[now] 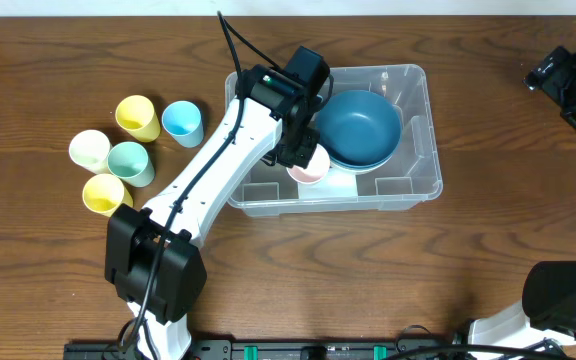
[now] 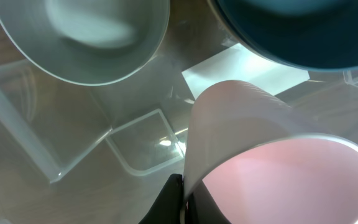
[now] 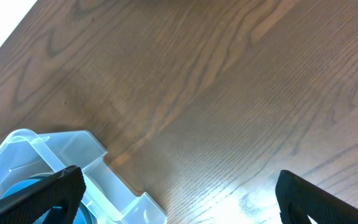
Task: Pack container
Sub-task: 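Release the pink cup and withdraw the left gripper to the cups, then lower the left gripper onto the light blue cup and grasp it, then carry the light blue cup with the left gripper into the bin, then drop the light blue cup into the pink cup and withdraw left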
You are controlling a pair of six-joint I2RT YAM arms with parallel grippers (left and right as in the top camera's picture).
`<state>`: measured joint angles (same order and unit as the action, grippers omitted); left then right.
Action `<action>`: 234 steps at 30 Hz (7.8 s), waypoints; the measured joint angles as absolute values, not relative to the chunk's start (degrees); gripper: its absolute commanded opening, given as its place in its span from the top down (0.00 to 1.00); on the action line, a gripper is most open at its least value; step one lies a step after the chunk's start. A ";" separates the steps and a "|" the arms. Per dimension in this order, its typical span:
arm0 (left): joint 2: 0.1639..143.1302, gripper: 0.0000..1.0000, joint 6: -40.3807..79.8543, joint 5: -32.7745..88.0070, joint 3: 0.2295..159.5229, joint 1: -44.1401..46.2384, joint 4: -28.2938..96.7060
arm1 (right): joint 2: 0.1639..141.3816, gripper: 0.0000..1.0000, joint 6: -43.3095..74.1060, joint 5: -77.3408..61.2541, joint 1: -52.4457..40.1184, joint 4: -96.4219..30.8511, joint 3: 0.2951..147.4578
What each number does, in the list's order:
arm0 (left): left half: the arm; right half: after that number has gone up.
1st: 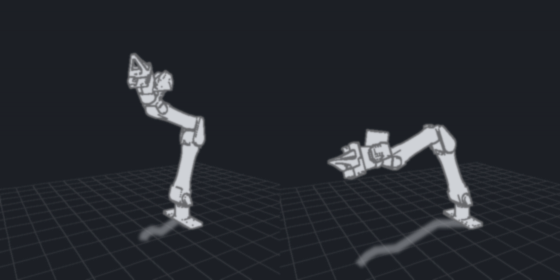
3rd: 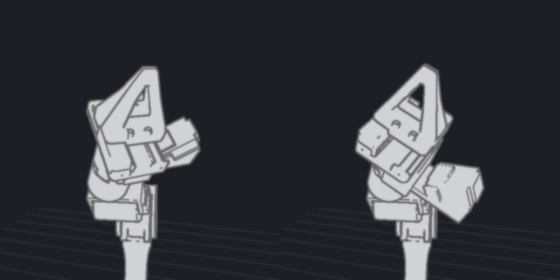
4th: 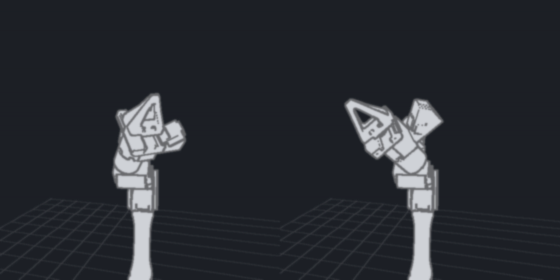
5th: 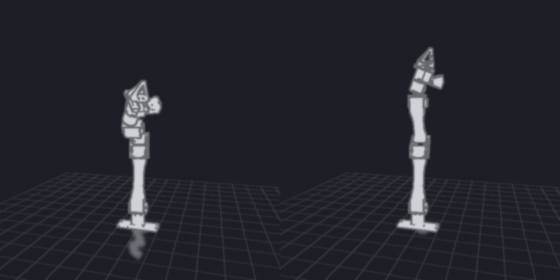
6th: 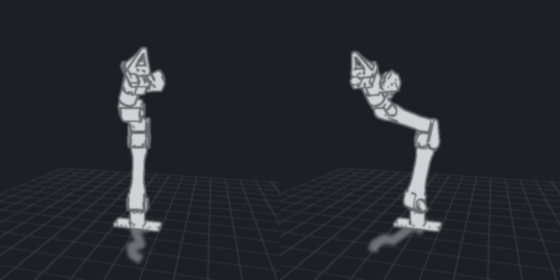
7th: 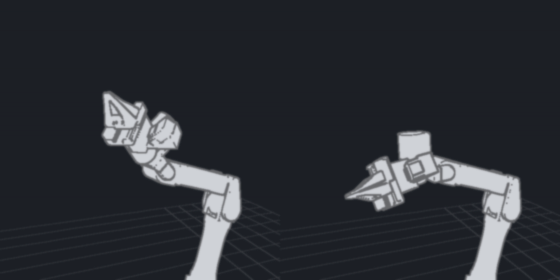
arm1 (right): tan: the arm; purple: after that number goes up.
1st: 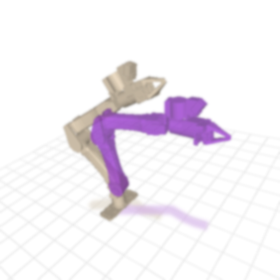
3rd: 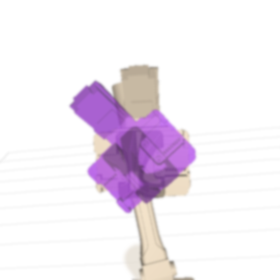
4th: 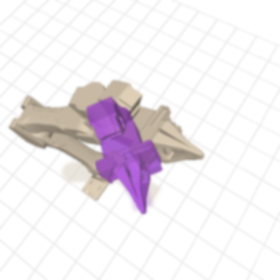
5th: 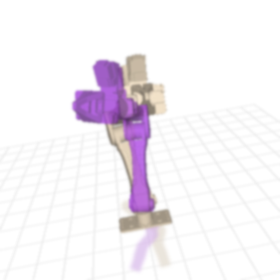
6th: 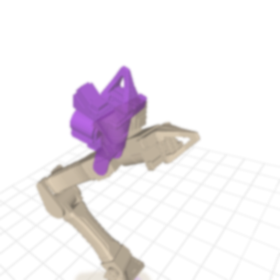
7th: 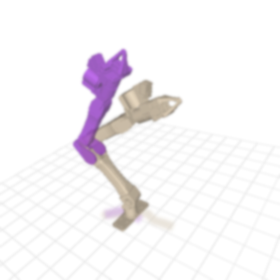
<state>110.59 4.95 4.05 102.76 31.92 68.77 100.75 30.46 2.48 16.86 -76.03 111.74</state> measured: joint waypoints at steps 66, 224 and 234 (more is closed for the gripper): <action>100.88 0.05 7.27 0.23 109.84 1.96 69.28 | 100.75 0.01 30.46 2.48 16.86 -76.05 111.74; 100.07 0.01 -7.07 2.46 116.22 27.55 71.20 | 100.75 0.01 30.48 2.46 16.86 -76.05 111.74; 95.70 0.01 -2.48 -0.49 118.61 3.70 65.17 | 100.75 0.01 30.55 2.46 16.86 -76.03 111.74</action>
